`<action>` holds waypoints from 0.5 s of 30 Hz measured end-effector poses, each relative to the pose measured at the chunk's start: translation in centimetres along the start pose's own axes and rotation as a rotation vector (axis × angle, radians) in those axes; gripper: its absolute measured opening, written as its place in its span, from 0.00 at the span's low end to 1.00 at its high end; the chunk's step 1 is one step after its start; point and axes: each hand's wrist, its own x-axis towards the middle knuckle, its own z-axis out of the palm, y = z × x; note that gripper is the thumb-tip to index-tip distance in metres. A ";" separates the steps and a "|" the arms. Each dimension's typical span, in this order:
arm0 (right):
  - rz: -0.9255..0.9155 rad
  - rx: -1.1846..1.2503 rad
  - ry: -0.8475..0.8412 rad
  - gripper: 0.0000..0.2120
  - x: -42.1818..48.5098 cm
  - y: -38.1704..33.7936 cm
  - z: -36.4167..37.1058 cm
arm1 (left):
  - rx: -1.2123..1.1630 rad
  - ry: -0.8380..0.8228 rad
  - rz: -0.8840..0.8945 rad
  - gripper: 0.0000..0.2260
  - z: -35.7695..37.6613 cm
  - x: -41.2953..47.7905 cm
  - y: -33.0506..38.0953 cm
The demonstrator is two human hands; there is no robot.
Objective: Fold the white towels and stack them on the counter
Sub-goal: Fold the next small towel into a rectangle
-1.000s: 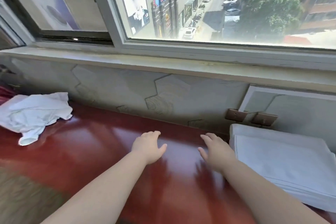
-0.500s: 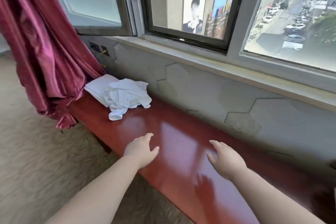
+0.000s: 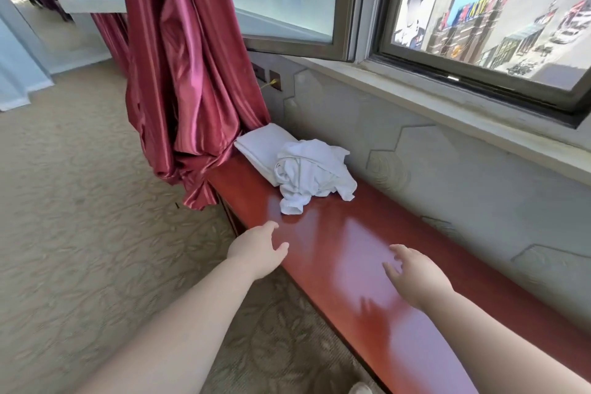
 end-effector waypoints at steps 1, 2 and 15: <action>-0.002 0.001 -0.004 0.24 0.9 -0.7 0.1 | -0.007 0.003 -0.006 0.29 -0.2 0.6 -0.4; -0.006 0.003 -0.007 0.24 1.8 -1.3 0.2 | -0.012 0.007 -0.011 0.29 -0.3 1.2 -0.8; -0.040 0.048 -0.028 0.21 17.2 -5.7 -0.3 | -0.021 0.002 -0.012 0.25 -2.3 15.1 -2.0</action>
